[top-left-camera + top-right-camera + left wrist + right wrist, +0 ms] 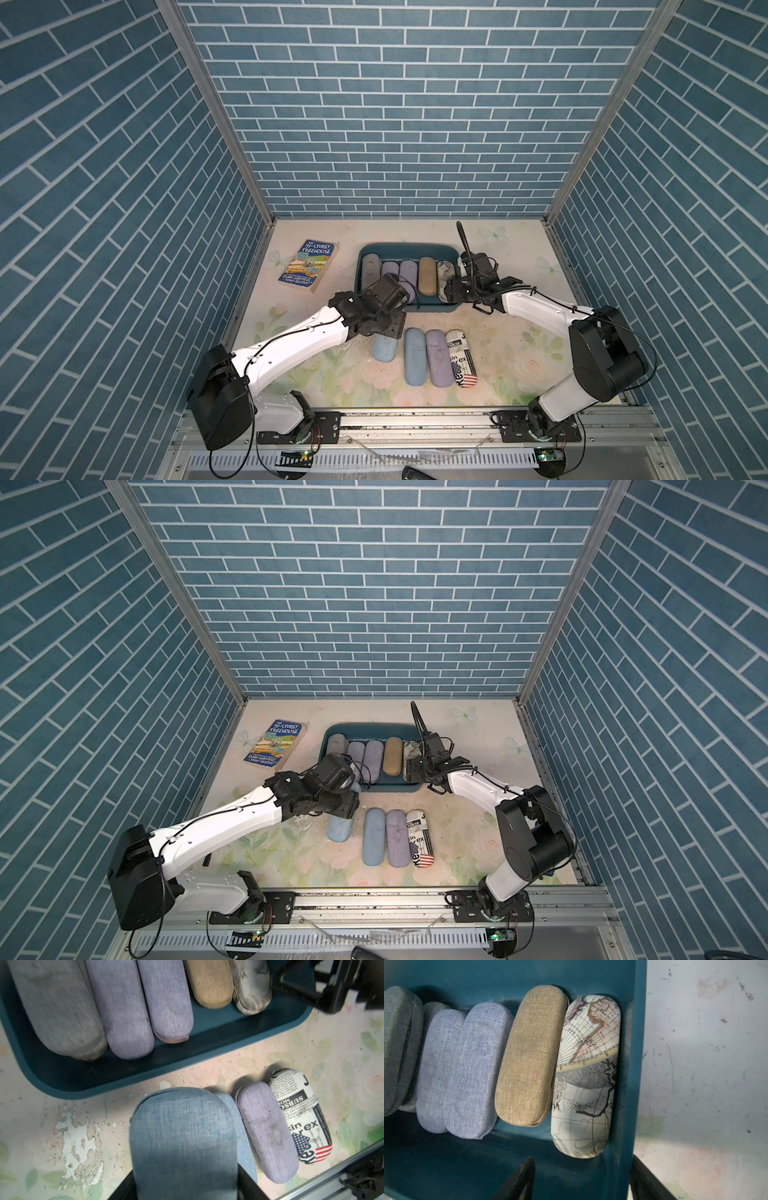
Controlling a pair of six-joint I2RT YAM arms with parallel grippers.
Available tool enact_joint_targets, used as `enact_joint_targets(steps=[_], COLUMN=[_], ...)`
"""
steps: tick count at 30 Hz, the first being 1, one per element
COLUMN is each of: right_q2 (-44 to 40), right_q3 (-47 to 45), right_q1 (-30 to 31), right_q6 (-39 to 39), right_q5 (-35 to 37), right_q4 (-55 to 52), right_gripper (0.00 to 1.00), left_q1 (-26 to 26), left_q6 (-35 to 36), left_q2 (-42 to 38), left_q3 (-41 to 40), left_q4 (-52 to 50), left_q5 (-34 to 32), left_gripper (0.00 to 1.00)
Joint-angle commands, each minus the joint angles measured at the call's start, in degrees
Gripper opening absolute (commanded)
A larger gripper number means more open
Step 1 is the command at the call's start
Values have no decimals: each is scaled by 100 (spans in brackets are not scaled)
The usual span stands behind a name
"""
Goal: Put the glasses cases into the storage boxes
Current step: Place the glasses case in the storage box.
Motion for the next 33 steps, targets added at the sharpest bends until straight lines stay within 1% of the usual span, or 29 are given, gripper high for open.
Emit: enact_joint_targets(steps=[1,8,13,18,25,29,33], right_q2=[41,69,81,125,106,127,185], right_q3=[85,103,91,106,108,109,123], right_q1=[4,4,4,-1,-5,-5,-5], right_q6=[97,86,82,77,68,68,69], right_q5=[-32,-58,-37,-43,-18,-3,-17], right_q4=[-10,-7,4,11,-20,-42,-51], right_gripper=[71,71,71,71,71,71,71], left_q1=[357,1078,1405,1463,1590,1594,1610], left_q6=[257,493,603,831,878,995,1123], left_q2=[-8,526,1124,1937,3053,3461,3754], left_q3=[338,1039,1565,2231,2934,3180,3350], left_q4=[-34,379,542,606,630,531,435], left_q5=[128,347,369,213,61,-423,-668], left_gripper=[64,64,64,64,64,64,65])
